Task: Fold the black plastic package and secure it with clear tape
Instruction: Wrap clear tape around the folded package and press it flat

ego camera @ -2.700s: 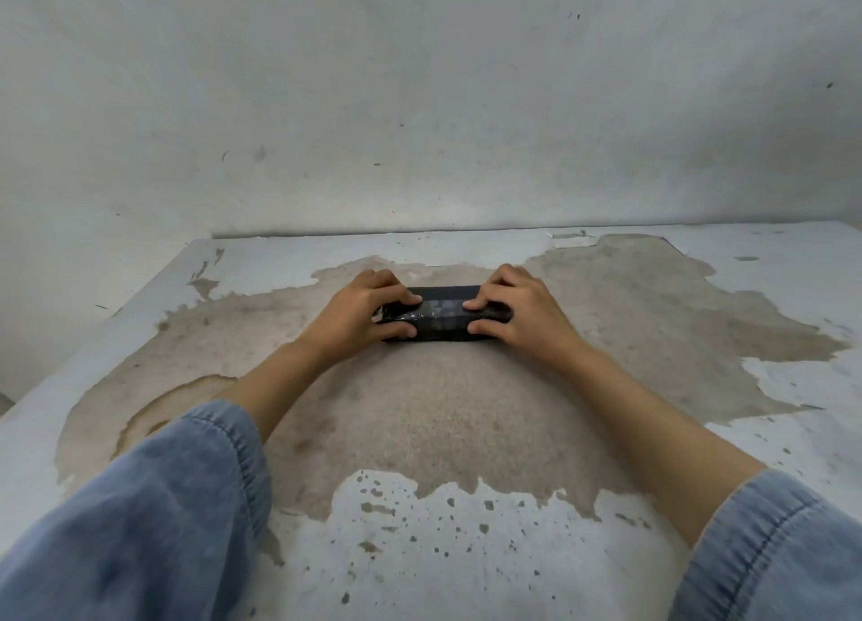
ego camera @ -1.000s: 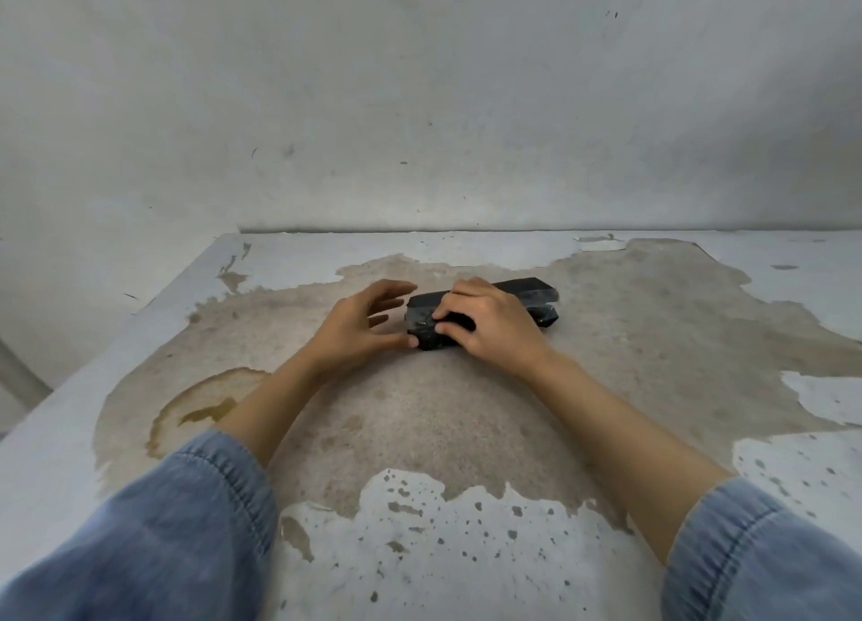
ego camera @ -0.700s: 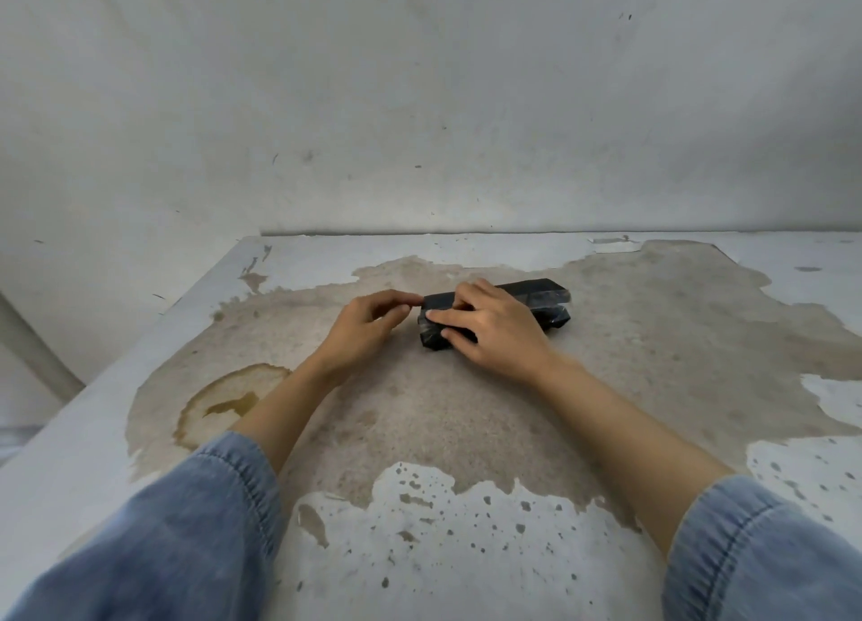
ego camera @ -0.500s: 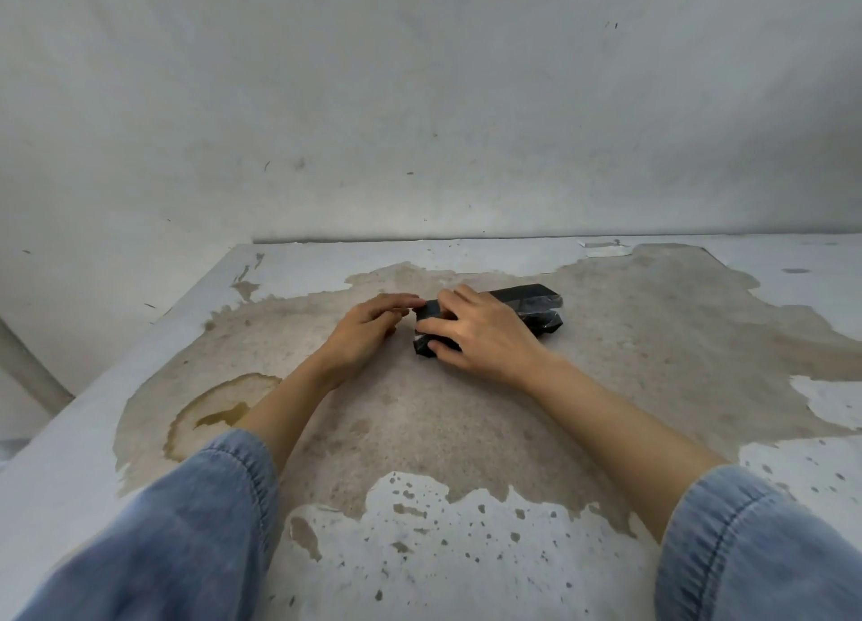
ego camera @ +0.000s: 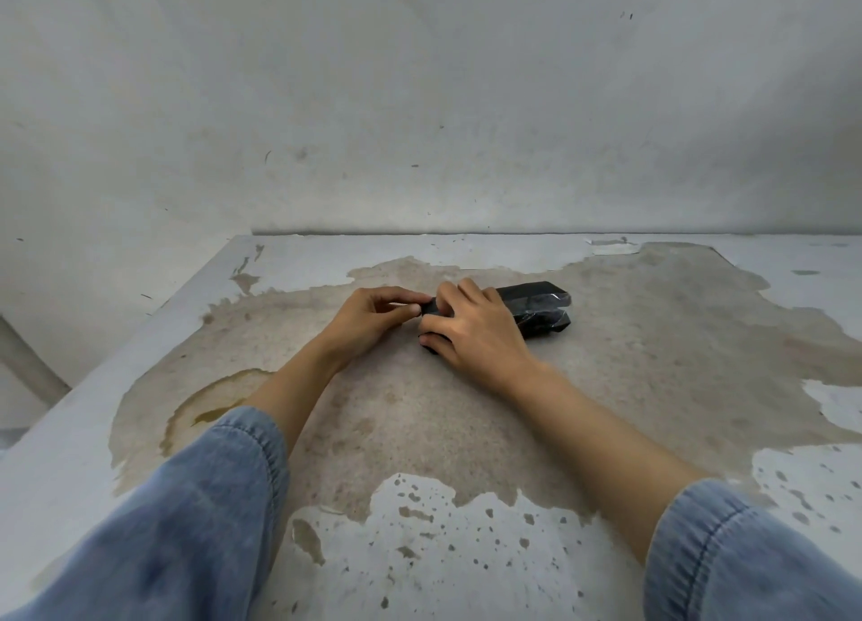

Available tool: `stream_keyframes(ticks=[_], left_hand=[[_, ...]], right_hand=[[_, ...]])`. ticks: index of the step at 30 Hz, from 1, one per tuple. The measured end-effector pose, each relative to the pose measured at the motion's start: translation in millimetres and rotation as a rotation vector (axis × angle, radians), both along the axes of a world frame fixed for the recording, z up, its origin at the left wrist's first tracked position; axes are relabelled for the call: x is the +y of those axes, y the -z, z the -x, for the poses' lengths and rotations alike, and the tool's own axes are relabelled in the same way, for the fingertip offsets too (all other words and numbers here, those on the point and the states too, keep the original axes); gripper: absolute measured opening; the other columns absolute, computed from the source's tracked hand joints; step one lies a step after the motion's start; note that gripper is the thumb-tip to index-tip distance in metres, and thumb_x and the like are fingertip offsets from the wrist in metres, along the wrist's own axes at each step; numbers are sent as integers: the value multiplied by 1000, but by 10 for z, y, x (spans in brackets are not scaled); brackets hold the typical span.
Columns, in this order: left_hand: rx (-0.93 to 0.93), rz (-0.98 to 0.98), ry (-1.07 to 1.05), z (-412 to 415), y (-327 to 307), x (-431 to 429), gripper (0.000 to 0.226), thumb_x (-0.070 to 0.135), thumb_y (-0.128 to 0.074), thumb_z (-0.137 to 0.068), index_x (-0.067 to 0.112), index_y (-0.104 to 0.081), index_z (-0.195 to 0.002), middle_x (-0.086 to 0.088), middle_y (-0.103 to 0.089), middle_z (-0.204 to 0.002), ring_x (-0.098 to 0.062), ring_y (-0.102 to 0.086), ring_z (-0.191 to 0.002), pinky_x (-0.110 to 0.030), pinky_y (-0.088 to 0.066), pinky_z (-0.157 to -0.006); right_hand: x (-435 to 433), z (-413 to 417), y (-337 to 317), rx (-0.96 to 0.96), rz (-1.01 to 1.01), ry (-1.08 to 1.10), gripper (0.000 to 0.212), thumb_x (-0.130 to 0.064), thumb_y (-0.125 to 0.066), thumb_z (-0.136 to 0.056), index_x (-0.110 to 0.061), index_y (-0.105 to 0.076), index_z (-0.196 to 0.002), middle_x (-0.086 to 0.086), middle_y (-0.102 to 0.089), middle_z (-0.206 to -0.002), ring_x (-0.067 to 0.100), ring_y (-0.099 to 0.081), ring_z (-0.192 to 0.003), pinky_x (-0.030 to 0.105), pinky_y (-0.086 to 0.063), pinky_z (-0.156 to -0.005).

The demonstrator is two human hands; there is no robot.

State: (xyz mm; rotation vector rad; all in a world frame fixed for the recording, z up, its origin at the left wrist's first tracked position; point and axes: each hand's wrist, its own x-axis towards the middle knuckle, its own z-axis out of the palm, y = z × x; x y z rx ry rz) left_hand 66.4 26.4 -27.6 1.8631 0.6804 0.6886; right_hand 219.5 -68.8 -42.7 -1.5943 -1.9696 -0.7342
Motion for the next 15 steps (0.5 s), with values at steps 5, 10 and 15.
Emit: stream_keyframes(ticks=[5, 10, 15], left_hand=[[-28, 17, -8, -7, 31, 11, 21, 13, -63, -90, 11, -71, -109, -4, -73, -105, -11, -68, -97, -22, -53, -85], [-31, 50, 0, -6, 35, 31, 15, 13, -62, -90, 17, -73, -99, 2, -73, -98, -6, -68, -93, -19, -50, -82], [9, 108, 19, 16, 34, 90, 20, 22, -59, -93, 17, -73, -107, -1, -72, -109, -15, -64, -106, -27, -47, -96]], right_hand=[[-20, 55, -4, 79, 34, 76, 25, -32, -69, -75, -22, -64, -97, 3, -57, -89, 25, -51, -86, 37, -44, -68], [-13, 92, -28, 99, 62, 102, 37, -31, -71, -71, -21, -58, -104, 3, -58, -92, 25, -52, -88, 38, -44, -70], [11, 122, -36, 154, 75, 133, 40, -31, -71, -68, -17, -51, -101, 1, -60, -95, 24, -51, -92, 38, -40, -73]])
